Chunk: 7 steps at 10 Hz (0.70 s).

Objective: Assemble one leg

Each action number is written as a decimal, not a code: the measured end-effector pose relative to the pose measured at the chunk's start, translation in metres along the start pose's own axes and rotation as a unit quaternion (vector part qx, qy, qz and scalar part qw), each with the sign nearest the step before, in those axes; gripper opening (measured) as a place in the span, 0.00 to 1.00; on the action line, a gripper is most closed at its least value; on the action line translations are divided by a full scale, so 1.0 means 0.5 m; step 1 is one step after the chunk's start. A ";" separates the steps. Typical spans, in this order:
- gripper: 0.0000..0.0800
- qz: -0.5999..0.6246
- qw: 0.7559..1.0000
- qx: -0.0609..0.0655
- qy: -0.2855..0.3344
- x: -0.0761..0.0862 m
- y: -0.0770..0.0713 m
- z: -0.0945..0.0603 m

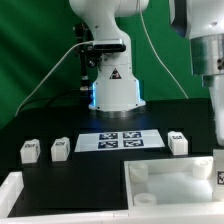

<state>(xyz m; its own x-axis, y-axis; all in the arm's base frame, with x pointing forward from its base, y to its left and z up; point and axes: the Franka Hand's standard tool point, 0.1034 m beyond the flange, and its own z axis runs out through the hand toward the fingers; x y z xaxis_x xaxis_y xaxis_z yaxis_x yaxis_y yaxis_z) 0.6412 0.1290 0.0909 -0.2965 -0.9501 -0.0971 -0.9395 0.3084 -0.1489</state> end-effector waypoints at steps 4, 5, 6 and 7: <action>0.81 0.025 0.999 0.019 -0.019 -0.007 -0.008 -0.001; 0.81 0.024 0.999 0.018 -0.019 -0.006 -0.008 0.000; 0.81 0.023 0.999 0.018 -0.018 -0.006 -0.007 0.001; 0.81 0.022 0.999 0.018 -0.018 -0.006 -0.007 0.002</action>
Offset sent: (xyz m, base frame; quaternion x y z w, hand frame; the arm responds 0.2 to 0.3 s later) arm 0.0000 0.0000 0.0000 0.0000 0.0000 0.0000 1.0000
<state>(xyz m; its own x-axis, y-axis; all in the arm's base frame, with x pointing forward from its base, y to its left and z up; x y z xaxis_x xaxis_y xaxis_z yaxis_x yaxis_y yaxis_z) 0.6452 0.1306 0.0908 -0.3311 -0.9332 -0.1400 -0.9186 0.3527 -0.1785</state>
